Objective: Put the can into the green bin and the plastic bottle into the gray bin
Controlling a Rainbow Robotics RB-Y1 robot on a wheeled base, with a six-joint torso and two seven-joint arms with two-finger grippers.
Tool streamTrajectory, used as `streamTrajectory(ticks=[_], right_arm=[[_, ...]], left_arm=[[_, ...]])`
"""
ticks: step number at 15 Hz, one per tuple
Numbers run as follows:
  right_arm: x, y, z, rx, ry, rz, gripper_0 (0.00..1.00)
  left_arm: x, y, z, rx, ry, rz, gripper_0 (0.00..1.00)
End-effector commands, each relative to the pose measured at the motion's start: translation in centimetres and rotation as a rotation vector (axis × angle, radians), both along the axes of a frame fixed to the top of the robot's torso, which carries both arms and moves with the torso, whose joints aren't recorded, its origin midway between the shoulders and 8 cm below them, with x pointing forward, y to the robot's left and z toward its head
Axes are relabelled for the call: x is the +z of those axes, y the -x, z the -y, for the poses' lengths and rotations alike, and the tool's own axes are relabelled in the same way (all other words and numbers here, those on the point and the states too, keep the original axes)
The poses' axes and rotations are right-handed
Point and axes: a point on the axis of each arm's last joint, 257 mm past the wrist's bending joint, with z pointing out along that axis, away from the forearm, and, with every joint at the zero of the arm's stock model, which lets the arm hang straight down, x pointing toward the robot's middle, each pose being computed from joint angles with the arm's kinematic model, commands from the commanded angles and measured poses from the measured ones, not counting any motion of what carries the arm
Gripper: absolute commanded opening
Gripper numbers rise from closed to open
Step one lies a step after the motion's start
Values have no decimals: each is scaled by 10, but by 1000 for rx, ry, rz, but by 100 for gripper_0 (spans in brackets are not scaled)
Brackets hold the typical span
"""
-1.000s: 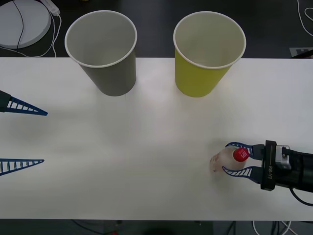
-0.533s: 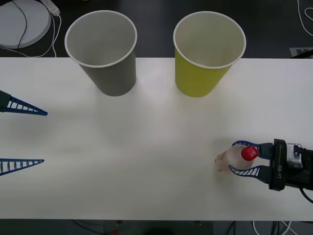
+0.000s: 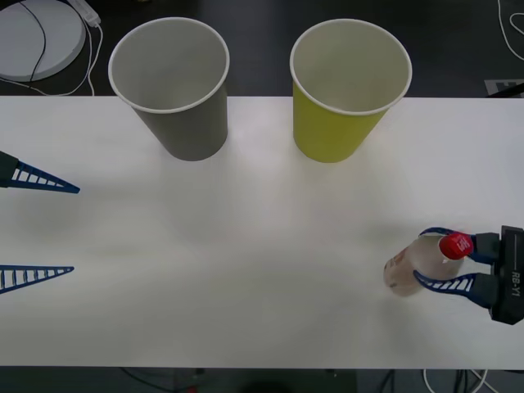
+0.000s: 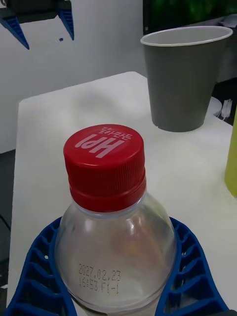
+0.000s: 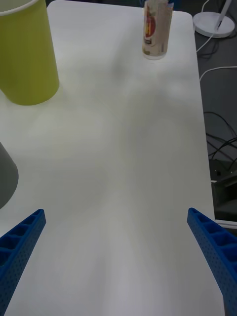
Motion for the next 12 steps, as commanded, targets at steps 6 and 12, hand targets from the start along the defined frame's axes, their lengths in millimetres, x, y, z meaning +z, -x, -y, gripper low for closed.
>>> streamTrajectory(ticks=[6,12], right_arm=[[54,7,17,-91,-13,-27,0],[91,4,26,-125,-9,-62,0]], left_arm=[[0,0,0,0,0,0,100],[0,0,0,0,0,0,100]])
